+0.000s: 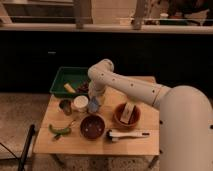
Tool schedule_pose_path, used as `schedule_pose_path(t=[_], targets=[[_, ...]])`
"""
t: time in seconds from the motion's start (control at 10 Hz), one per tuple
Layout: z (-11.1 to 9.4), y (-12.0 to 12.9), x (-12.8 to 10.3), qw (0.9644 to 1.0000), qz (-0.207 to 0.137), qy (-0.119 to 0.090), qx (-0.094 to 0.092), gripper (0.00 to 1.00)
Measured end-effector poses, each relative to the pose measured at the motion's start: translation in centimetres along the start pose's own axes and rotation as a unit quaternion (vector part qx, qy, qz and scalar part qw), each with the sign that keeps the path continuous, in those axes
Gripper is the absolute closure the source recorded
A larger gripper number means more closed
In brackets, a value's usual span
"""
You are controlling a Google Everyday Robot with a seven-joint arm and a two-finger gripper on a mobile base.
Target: Place sponge in paper cup
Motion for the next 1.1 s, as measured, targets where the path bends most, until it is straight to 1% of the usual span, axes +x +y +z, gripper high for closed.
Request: schedule_pose_path(t=[0.3, 0.6, 0.8, 1.1], targets=[[-0.7, -0.5, 0.3, 0.9999, -0.01, 0.004, -0.001, 0.99], [-1.2, -1.3, -0.3, 0.9991, -0.042, -0.007, -0.005, 0.99], [-1.6, -2.2, -1.2, 0.9972, -0.072, -0.019, -0.013, 0.99], [-1.7, -3.9, -3.1, 0.9917, -0.118, -0.038, -0.033, 0.99]])
